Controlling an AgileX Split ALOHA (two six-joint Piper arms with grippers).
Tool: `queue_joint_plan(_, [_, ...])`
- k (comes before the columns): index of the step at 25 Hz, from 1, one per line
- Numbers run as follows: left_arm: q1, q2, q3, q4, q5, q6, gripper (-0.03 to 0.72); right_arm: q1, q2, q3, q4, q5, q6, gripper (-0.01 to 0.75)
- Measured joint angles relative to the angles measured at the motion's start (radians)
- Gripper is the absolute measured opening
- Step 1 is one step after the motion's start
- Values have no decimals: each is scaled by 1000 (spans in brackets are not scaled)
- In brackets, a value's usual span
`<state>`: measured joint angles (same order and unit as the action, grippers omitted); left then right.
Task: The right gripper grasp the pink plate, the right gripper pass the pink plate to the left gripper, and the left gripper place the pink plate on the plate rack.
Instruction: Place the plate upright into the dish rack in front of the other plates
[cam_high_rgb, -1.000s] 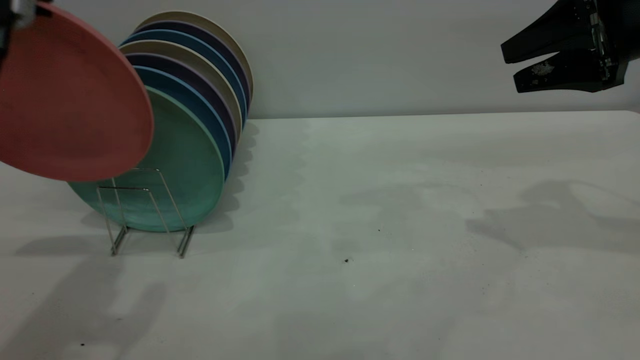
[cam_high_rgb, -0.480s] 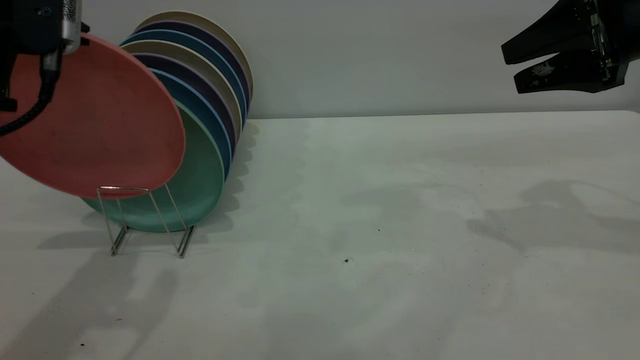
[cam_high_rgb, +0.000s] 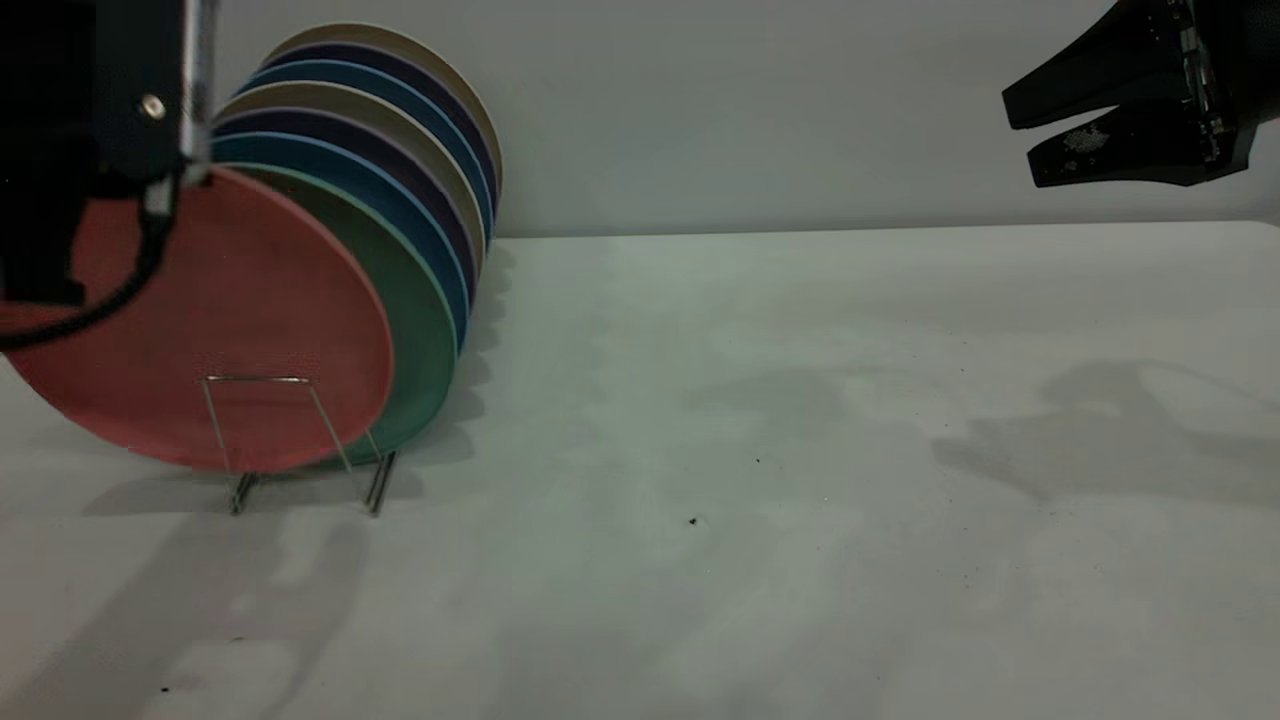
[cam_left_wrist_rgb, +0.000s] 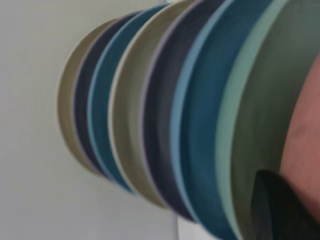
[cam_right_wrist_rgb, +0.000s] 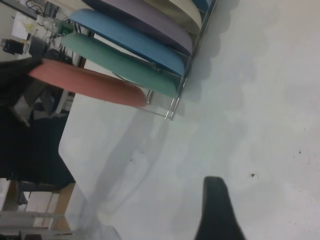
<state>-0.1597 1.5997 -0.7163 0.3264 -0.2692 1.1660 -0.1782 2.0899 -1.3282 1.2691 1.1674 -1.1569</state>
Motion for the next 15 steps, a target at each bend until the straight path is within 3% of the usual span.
queue_joint_plan(9, [0, 70, 0, 0, -65, -40, 62, 0, 0, 0, 0, 0, 0, 531])
queue_joint_plan(15, [0, 72, 0, 0, -87, -158, 226, 0, 0, 0, -2, 0, 0, 531])
